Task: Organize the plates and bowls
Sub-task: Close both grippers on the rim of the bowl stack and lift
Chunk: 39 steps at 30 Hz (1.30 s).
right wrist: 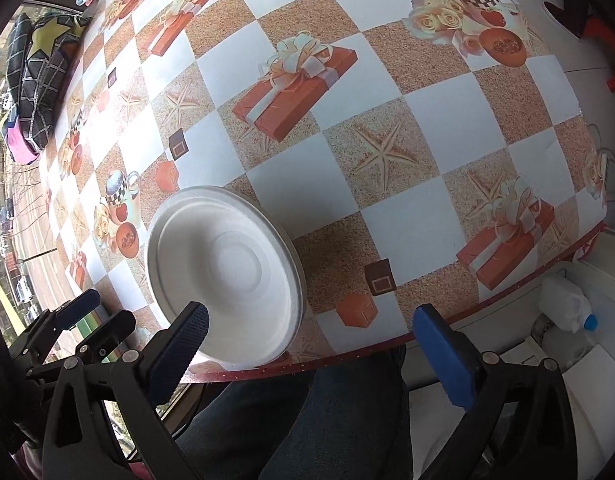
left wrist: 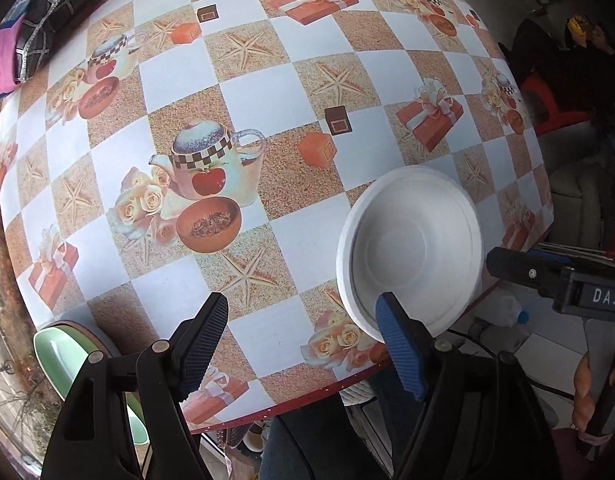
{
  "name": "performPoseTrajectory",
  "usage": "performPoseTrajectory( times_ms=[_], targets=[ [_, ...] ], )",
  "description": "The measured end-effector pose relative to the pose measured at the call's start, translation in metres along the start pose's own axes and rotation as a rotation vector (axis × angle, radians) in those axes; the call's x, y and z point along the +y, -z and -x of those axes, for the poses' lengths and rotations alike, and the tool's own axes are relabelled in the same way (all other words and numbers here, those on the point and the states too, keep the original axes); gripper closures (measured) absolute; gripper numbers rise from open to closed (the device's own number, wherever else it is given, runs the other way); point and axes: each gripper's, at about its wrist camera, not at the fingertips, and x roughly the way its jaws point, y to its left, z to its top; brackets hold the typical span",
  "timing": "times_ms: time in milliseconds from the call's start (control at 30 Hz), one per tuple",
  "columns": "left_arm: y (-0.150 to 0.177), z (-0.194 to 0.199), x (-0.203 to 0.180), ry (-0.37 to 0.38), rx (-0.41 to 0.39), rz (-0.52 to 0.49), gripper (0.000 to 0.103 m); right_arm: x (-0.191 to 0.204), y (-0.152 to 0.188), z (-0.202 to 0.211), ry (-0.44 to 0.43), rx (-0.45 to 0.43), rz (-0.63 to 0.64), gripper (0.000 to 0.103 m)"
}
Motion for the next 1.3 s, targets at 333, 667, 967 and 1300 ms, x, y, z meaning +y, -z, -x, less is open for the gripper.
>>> performPoseTrajectory(
  times_ms=[333,667,967,1300],
  targets=[
    [0.003,-0.01,-0.003,-0.043,0.014,-0.003,0.024,0.01,0.002,-0.014,0.037,0.033,0.04,0.0],
    [0.001,-0.021,-0.01,-0.053,0.026,0.002,0.024,0.013,-0.008,-0.018,0.047,0.062,0.065,0.0],
    [0.003,-0.035,-0.01,-0.06,0.053,0.003,0.024,0.006,-0.007,-0.027,0.05,0.085,0.064,0.0],
    [0.0,-0.042,-0.01,-0.076,0.059,-0.008,0.024,0.01,-0.011,-0.033,0.062,0.097,0.085,0.0]
  ],
)
